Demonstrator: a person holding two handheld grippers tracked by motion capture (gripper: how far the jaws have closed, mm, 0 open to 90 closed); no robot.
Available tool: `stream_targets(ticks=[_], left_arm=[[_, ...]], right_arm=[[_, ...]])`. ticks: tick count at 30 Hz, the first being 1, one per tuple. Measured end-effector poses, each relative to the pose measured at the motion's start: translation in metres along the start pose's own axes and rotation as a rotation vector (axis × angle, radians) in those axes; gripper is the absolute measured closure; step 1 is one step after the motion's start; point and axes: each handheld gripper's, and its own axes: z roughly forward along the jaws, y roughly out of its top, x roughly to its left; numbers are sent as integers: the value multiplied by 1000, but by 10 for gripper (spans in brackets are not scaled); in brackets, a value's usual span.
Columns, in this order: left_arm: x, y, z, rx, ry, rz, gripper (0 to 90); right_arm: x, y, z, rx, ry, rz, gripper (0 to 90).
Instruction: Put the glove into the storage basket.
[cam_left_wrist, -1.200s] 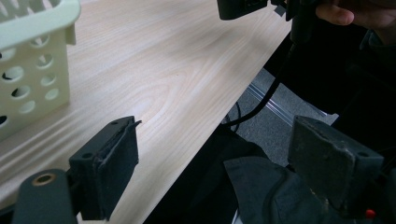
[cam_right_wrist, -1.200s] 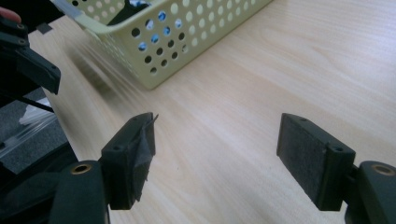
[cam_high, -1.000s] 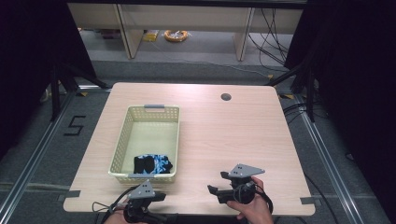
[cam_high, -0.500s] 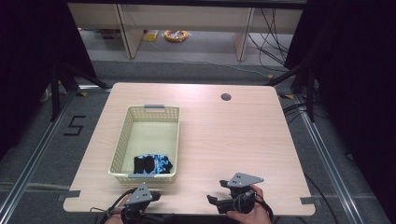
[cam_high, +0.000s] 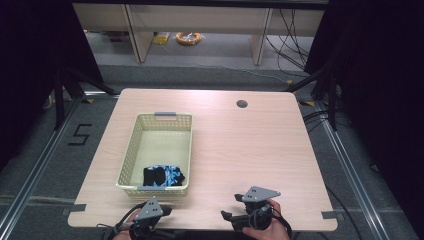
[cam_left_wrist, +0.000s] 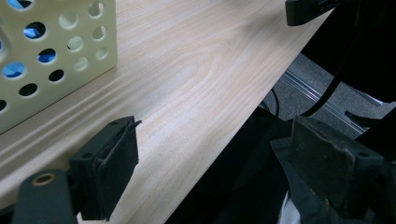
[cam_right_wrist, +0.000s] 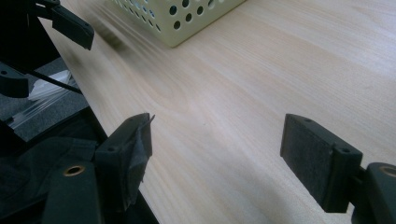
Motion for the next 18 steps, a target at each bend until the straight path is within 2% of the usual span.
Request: stream_targets(ticks=[1,2,4,9,10,11,13,14,15,17,18], left_arm=[[0,0,0,0,1,1,155],[2,0,-1,8,5,28,155],[2,0,0,-1,4,19,155],[2,0,-1,10,6,28,155],[2,1,-1,17,-2,26,155],[2,0,0,16,-3,26,155],[3,0,0,20,2,29,155],[4,0,-1,27,9,46,155],[2,0,0,0,0,22,155],[3,0,0,0,5,22,155],[5,0,-1,31,18,29,155]], right_arm=[[-1,0,1,4,21,0,260],[-1,0,1,10,24,-4,260],[-1,0,1,11,26,-4,260],[-1,0,2,4,15,-13,260],[-1,0,1,14,24,-12,260],[-1,0,1,2,1,-7,259],[-2,0,1,3,8,-14,260],[-2,0,0,4,6,-10,260],[-2,0,1,-1,-3,-8,260],[-3,0,1,-1,-4,-9,260],[-3,0,0,6,-11,-4,260]])
